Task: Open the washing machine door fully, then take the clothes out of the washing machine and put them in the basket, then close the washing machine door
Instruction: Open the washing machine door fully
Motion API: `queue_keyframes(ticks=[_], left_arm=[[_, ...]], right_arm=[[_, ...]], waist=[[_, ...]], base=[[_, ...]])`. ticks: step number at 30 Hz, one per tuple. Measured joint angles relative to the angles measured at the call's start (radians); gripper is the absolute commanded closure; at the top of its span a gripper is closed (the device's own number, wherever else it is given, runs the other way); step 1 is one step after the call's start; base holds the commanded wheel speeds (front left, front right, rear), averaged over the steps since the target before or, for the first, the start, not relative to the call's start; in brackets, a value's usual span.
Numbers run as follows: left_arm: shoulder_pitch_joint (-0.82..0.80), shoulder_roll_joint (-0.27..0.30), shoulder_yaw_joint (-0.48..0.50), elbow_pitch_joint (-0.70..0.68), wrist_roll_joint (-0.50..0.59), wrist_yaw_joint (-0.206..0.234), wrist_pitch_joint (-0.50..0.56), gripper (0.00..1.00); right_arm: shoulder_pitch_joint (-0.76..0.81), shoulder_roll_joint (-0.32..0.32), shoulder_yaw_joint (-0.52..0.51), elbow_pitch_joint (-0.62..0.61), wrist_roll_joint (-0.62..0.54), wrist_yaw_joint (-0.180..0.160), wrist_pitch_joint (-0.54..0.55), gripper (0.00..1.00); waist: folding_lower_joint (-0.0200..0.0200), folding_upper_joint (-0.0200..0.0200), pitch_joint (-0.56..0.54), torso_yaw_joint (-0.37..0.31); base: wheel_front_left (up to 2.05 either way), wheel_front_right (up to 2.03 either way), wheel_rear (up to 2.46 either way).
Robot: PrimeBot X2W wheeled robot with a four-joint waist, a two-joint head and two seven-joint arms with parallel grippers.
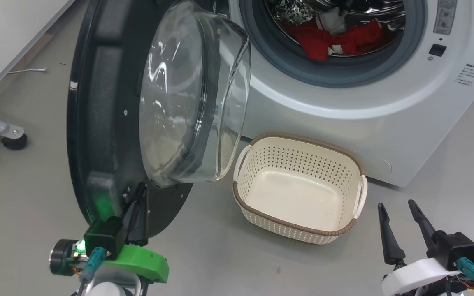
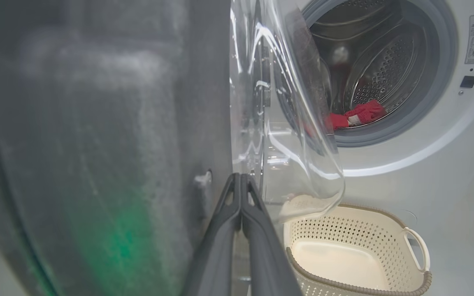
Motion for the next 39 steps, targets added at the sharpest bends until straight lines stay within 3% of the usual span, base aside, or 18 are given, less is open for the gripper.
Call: queue_keyframes(ticks=[21, 39], left_arm=[[-0.077, -0.006, 0.291, 0.093, 0.009, 0.0, -0.009, 1.0], [-0.17, 0.019, 0.44, 0.201, 0.023, 0.0, -0.012, 1.0]], right_arm=[[-0.018, -0.008, -0.021, -0.001, -0.001, 0.007, 0.0, 0.0], [-0.038, -0.016, -0.025, -0.002, -0.001, 0.017, 0.0, 0.0]], waist=[[0.0001, 0.0, 0.045, -0.042], [0.0001, -0.0001, 0.063, -0.043]], base=[[0.0, 0.0, 0.0], [0.0, 0.0, 0.0]])
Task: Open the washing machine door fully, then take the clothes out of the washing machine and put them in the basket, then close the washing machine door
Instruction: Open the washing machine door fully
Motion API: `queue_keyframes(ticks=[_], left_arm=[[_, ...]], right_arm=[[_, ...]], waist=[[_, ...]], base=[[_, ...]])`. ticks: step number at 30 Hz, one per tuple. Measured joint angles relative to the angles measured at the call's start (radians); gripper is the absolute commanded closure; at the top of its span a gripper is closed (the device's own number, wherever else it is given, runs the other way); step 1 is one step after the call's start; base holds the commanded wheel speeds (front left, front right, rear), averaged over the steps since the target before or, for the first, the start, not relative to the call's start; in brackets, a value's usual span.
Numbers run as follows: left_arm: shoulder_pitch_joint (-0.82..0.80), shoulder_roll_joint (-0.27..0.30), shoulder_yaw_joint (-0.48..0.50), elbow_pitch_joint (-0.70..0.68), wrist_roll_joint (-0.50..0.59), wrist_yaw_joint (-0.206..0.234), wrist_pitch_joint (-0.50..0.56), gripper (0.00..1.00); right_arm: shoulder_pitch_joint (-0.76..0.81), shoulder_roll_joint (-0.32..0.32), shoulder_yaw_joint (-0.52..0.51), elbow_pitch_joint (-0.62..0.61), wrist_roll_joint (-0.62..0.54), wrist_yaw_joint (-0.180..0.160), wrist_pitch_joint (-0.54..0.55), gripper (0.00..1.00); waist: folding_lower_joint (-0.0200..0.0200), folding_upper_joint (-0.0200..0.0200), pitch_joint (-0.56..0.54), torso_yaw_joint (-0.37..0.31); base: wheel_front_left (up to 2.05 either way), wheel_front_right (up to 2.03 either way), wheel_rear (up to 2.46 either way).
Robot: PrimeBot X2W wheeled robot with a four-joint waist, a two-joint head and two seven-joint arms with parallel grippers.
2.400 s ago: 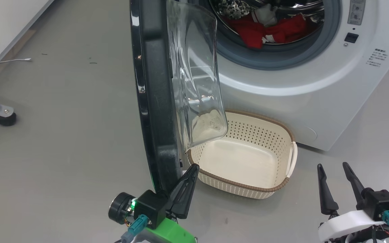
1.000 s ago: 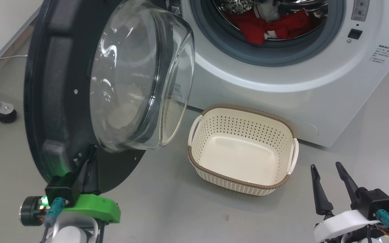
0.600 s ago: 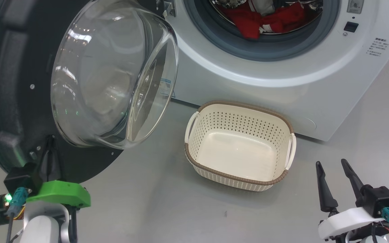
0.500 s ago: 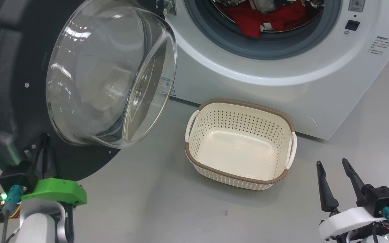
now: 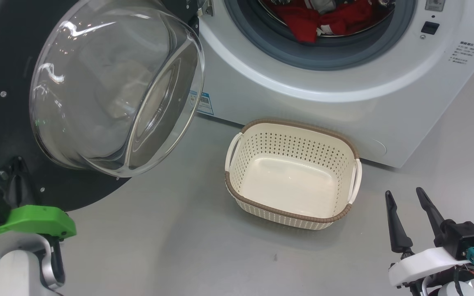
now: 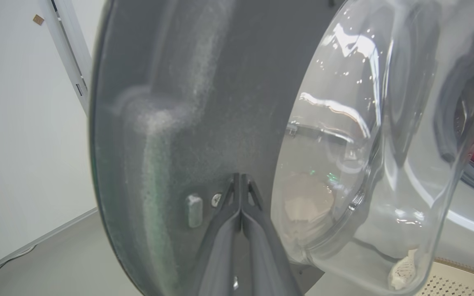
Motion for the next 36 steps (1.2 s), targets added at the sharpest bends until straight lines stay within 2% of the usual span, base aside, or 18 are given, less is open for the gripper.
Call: queue_keyframes(ticks=[5, 14, 23, 36], left_arm=[[-0.013, 0.002, 0.023, 0.024, 0.001, 0.0, -0.002, 1.0], [-0.013, -0.007, 0.007, 0.031, 0.01, 0.0, -0.022, 1.0], [0.0, -0.016, -0.069, 0.002, 0.029, -0.001, -0.033, 1.0], [0.127, -0.027, -0.209, -0.082, 0.054, -0.033, -0.041, 1.0]], right_arm=[[0.0, 0.0, -0.001, 0.0, 0.0, 0.002, 0.0, 0.0], [-0.001, 0.0, -0.005, 0.006, 0.0, 0.003, 0.0, 0.0], [-0.001, 0.002, -0.002, 0.007, 0.0, 0.007, 0.0, 0.0], [-0.005, 0.012, 0.015, 0.005, -0.01, 0.015, 0.0, 0.0]], waist=[[-0.0001, 0.0, 0.002, -0.006], [0.0, 0.0, -0.003, -0.009], [-0.0001, 0.0, -0.017, -0.013], [0.0, 0.0, -0.039, -0.051]], base=[[0.0, 0.0, 0.0], [0.0, 0.0, 0.0], [0.0, 0.0, 0.0], [0.0, 0.0, 0.0]])
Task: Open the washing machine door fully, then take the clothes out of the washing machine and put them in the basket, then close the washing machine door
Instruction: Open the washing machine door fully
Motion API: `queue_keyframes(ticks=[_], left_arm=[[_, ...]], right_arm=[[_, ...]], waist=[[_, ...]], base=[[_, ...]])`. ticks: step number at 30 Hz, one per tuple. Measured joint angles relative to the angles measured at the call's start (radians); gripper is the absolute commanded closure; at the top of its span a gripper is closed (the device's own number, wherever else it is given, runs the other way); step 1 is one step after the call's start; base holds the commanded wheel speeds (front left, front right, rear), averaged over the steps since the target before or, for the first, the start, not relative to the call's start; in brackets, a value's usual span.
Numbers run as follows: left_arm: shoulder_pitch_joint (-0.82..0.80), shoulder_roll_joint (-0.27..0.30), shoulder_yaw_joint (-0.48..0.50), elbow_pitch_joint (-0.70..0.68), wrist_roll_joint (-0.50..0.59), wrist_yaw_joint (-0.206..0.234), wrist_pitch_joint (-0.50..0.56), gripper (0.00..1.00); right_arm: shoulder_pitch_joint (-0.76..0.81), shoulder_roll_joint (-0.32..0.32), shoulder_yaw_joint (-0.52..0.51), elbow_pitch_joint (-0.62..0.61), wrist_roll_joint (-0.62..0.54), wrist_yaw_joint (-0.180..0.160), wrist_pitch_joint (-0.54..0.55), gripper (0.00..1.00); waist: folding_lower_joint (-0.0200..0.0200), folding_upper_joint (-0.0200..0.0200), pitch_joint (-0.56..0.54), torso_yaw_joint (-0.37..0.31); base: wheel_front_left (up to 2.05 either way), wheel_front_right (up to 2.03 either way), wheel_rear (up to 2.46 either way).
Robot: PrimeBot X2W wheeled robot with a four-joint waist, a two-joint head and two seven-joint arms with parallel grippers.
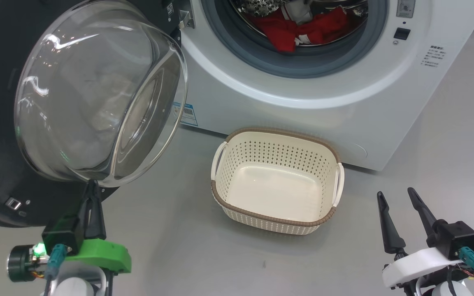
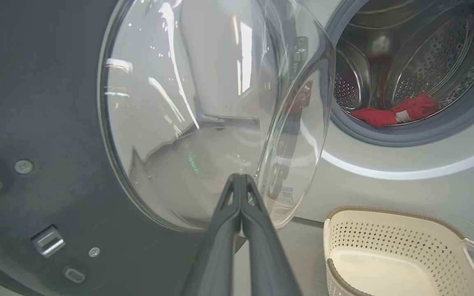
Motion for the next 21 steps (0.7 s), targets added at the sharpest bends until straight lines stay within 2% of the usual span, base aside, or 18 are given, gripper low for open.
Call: queue_keyframes(ticks=[12, 20, 21], left_arm=[[0.059, 0.001, -0.157, -0.063, -0.022, -0.02, -0.008, 1.0], [0.075, 0.002, -0.188, -0.073, -0.046, -0.01, -0.008, 1.0], [0.075, 0.002, -0.188, -0.076, -0.046, -0.009, -0.008, 0.95]], right_arm=[[-0.018, 0.007, 0.021, -0.024, -0.007, 0.001, 0.0, 0.0], [-0.021, 0.011, 0.03, -0.044, -0.007, 0.002, -0.003, 0.0], [-0.021, 0.011, 0.03, -0.046, -0.007, 0.002, -0.003, 0.0]], waist=[[0.0, 0.0, -0.001, -0.071], [0.0, 0.0, -0.004, -0.142], [0.0, 0.0, -0.005, -0.151]], base=[[0.0, 0.0, 0.0], [0.0, 0.0, 0.0], [0.0, 0.0, 0.0]])
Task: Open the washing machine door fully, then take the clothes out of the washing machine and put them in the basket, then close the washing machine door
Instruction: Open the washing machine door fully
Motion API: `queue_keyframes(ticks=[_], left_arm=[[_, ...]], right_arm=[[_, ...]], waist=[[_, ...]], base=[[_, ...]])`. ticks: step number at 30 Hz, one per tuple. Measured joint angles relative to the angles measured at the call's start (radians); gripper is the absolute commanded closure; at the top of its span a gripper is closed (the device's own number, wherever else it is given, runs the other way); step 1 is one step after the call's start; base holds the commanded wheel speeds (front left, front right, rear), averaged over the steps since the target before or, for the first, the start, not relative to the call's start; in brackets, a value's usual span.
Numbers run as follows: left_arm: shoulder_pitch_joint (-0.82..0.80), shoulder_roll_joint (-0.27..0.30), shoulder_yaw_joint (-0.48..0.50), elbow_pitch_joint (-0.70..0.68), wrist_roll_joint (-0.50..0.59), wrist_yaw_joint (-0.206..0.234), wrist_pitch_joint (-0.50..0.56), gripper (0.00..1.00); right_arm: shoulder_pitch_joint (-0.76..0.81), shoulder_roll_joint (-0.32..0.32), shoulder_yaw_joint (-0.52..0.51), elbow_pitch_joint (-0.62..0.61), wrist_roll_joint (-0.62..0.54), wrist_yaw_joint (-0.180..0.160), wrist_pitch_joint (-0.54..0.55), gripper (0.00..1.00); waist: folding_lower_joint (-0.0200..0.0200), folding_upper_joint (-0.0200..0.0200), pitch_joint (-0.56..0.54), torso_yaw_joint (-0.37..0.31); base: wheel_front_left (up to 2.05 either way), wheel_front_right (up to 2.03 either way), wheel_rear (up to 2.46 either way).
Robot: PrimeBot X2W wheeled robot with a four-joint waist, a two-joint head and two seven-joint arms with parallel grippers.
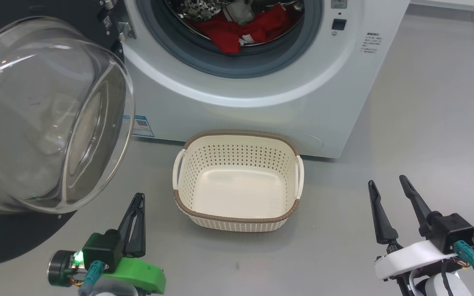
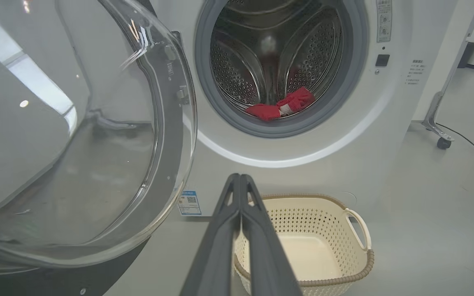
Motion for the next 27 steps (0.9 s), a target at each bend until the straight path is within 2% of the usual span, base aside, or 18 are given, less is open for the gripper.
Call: queue_keyframes(ticks=[1, 2, 4, 7, 8, 9, 10, 11, 21, 27], left_arm=[[0.0, 0.0, -0.001, -0.003, 0.0, 0.0, 0.0, 0.87], [0.0, 0.0, -0.002, -0.004, 0.0, 0.003, 0.0, 0.87], [0.0, 0.0, -0.001, -0.004, 0.0, 0.01, 0.0, 0.67], [0.0, 0.0, 0.0, -0.004, -0.001, 0.017, -0.001, 0.45], [0.0, 0.0, 0.001, -0.003, -0.001, 0.017, -0.001, 0.31], [0.0, 0.0, 0.002, -0.003, -0.001, 0.018, -0.001, 0.23], [0.0, 0.0, 0.002, -0.003, -0.001, 0.021, -0.001, 0.08], [0.0, 0.0, 0.002, -0.003, -0.003, 0.022, -0.001, 0.0], [0.013, 0.0, 0.009, 0.011, -0.012, 0.033, -0.001, 0.0], [0.034, 0.002, -0.001, 0.016, -0.019, 0.034, 0.0, 0.0]], right_arm=[[0.0, 0.0, 0.0, -0.003, 0.0, 0.0, -0.001, 0.0], [0.0, 0.001, -0.001, -0.005, 0.0, 0.0, -0.002, 0.0], [0.0, 0.002, -0.001, -0.01, 0.0, 0.0, -0.004, 0.0], [0.0, 0.003, -0.005, -0.018, 0.0, 0.0, -0.004, 0.0], [0.0, 0.003, -0.006, -0.02, 0.001, 0.0, -0.004, 0.0], [0.0, 0.003, -0.006, -0.021, 0.001, 0.0, -0.004, 0.0], [0.0, 0.004, -0.007, -0.023, 0.001, 0.0, -0.004, 0.0], [0.001, 0.004, -0.009, -0.024, 0.001, 0.0, -0.004, 0.0], [0.023, 0.007, -0.015, -0.025, 0.002, -0.004, -0.004, 0.0], [0.054, 0.01, -0.027, -0.039, 0.004, -0.019, -0.004, 0.0]], waist=[[0.0, 0.0, -0.001, -0.01], [0.0, 0.0, -0.001, -0.019], [0.0, 0.0, -0.003, -0.038], [0.0, 0.0, -0.008, -0.064], [0.0, 0.0, -0.01, -0.073], [0.0, 0.0, -0.012, -0.081], [0.0, 0.0, -0.015, -0.089], [0.0, 0.0, -0.018, -0.096], [0.0, 0.0, -0.054, -0.153], [0.0, 0.0, -0.077, -0.175]], base=[[0.0, 0.0, 0.0], [0.0, 0.0, 0.0], [0.0, 0.0, 0.0], [0.0, 0.0, 0.0], [0.0, 0.0, 0.0], [0.0, 0.0, 0.0], [0.0, 0.0, 0.0], [0.0, 0.0, 0.0], [0.0, 0.0, 0.0], [0.0, 0.0, 0.0]])
